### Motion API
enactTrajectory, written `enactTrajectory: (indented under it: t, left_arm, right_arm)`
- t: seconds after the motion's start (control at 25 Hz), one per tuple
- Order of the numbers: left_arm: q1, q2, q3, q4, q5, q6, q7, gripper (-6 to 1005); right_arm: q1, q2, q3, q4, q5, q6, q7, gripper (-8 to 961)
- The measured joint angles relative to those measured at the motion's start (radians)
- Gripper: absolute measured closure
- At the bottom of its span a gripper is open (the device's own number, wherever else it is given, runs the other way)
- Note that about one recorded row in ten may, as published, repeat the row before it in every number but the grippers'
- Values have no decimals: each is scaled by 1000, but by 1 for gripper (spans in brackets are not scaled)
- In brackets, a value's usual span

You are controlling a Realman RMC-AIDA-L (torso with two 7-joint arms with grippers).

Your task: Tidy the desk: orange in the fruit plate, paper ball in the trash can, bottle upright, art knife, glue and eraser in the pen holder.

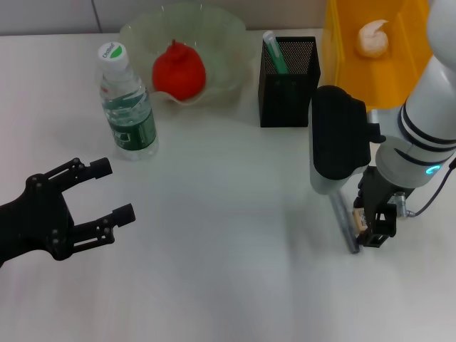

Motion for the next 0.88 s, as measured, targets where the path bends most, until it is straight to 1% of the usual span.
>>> enactTrajectory:
  t: [0.32,0.52,0.56,0.6,0.64,0.68,0.76,0.8,0.84,0.88]
  left_arm:
    - [0,0,0,0,0,0,-6,150]
    - [3,0,0,0,0,0,-6,150]
    - [3,0,0,0,0,0,-6,150]
    - [3,0,0,0,0,0,-6,150]
    - [3,0,0,0,0,0,-6,150]
    - [3,0,0,0,0,0,-6,150]
    - [3,0,0,0,0,0,-6,150]
    - [3,0,0,0,0,0,-6,150]
    - [3,0,0,0,0,0,-6,150]
    - [3,0,0,0,0,0,-6,150]
  right_arm:
    - [1,0,-3,3,-2,1,11,360]
    - [-6,-2,0,-32,-5,-9,24,547]
    - [-8,-3,3,-48,-5,-15,25,546]
    - [-13,-4,11,-98,-14,-38,32,544]
    - [-13,-4,11,-98,-14,-38,32,543]
    - [-16,-5,17,-125,-21,-46,36,541]
    - [-32,-6,40,-209,-49,-66,46,539]
    - [-53,-5,65,-294,-74,-73,54,537]
    - [-53,-5,65,-294,-74,-73,54,536]
    - [-67,-5,79,-344,-84,-71,62,534]
